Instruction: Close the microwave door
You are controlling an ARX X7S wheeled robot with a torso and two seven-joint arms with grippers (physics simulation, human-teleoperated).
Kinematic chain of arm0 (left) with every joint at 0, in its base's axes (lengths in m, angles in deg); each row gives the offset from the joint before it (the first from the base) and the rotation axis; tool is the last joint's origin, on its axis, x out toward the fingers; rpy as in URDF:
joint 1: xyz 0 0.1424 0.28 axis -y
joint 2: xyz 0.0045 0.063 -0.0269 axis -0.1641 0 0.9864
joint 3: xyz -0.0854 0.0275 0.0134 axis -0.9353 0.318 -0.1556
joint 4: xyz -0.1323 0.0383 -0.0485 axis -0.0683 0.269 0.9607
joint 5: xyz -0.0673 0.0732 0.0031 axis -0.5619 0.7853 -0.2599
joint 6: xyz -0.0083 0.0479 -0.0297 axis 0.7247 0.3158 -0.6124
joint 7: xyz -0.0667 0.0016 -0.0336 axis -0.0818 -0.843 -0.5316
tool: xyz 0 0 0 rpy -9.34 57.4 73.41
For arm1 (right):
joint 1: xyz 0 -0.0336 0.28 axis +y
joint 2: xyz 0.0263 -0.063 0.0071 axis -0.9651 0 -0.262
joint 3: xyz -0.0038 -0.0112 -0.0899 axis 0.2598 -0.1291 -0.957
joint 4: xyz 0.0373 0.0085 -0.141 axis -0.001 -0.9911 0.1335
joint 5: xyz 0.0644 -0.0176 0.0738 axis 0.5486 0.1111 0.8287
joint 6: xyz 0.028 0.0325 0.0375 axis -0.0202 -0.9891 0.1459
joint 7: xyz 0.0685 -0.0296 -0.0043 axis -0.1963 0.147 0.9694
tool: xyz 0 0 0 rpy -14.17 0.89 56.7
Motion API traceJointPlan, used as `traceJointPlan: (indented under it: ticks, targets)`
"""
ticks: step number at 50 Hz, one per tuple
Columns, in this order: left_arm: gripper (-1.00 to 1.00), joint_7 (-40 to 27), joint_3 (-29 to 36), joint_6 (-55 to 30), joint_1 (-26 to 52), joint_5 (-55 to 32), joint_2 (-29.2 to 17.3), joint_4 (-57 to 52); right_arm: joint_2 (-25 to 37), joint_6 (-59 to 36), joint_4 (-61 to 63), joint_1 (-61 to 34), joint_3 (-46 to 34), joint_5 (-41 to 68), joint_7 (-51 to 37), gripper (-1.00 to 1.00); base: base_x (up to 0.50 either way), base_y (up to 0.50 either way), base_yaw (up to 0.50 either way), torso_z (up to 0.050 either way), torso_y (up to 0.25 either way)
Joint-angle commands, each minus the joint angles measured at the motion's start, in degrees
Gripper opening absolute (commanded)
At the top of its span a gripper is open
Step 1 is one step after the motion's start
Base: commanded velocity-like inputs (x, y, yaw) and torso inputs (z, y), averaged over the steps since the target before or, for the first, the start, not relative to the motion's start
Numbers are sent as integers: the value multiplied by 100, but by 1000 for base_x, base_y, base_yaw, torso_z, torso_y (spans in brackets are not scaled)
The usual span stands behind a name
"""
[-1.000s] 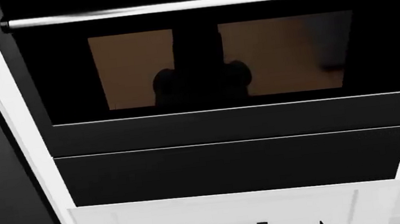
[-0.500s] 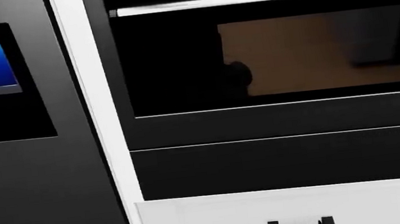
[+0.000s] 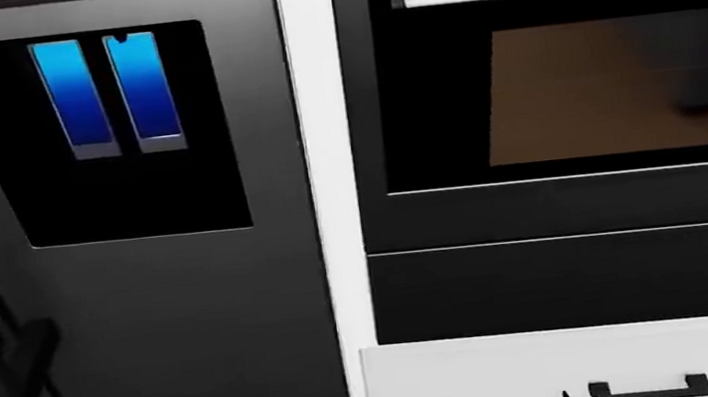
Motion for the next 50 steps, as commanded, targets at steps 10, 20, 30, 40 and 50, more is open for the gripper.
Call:
traceJointPlan:
  ticks: [10,20,30,40,50]
  targets:
    - [100,-89,91,17,14,-64,-75,1,69,-10,10,-16,-88,46,-89,100,0,500,0,0,0]
    - [100,-147,158,25,29,-18,-117,14,89,-188,-24,-70,-172,-155,-256,100,0,421,0,0,0]
    - [100,-200,268,32,41,104,-175,5,152,-758,41,-157,-500,-1146,-726,100,0,0,0,0,0]
    - [100,-1145,619,37,-844,2893,-876,-2554,674,-510,1908,492,-950,-3229,-1768,100,0,0,0,0,0]
    - [100,-1843,-615,206,-2472,3517,-1243,-4769,865,-356,3422,996,-774,-3910,-2144,100,0,0,0,0,0]
